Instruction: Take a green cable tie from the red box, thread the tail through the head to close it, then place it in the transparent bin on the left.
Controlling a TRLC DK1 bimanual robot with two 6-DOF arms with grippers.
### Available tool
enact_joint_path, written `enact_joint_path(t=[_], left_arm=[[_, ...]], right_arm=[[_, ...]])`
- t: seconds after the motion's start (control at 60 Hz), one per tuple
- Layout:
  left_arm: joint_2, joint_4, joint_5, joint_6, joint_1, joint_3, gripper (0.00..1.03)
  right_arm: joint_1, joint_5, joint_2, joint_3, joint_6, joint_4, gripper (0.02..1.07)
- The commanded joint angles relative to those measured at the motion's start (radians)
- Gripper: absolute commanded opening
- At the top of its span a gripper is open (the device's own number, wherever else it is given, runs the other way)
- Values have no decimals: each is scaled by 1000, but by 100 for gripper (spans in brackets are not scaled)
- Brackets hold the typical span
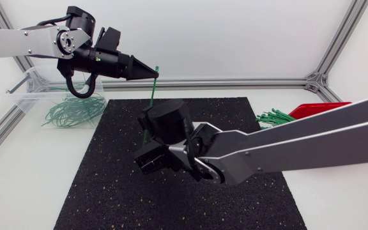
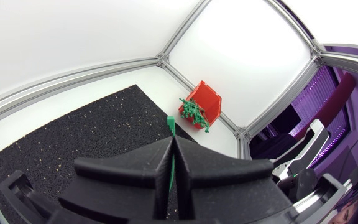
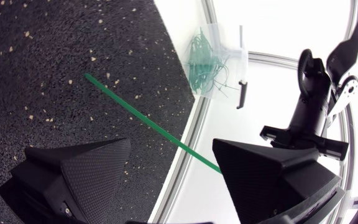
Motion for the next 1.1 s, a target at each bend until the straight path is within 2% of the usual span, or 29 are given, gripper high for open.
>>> enact_joint_path(t=[0.0, 0.1, 0.25, 0.383, 0.45, 0.733, 0.85, 0.967, 1.083], left_arm=[[30, -14, 11, 20, -5, 32, 3], [32, -16, 11, 20, -4, 31, 3], [32, -20, 11, 20, -8, 29, 3], [32, -26, 11, 20, -11, 27, 3], [30, -26, 11, 22, -14, 24, 3], [16, -31, 11, 22, -22, 11, 3], [13, -31, 11, 22, -24, 6, 3], [12, -31, 11, 22, -22, 6, 3], [10, -33, 11, 22, -21, 3, 3]], right_arm=[[9, -3, 51, -26, -64, 16, 91], [11, -3, 71, -19, -84, 34, 80], [8, -3, 107, -20, -129, 91, 78], [6, -5, 133, -28, -161, 128, 61], [6, -8, 145, -28, -176, 145, 57], [8, -17, 193, -52, -250, 248, 56], [9, -32, 199, -57, -267, 266, 45], [19, -37, 205, -65, -278, 283, 38], [29, -41, 216, -71, -282, 300, 38]])
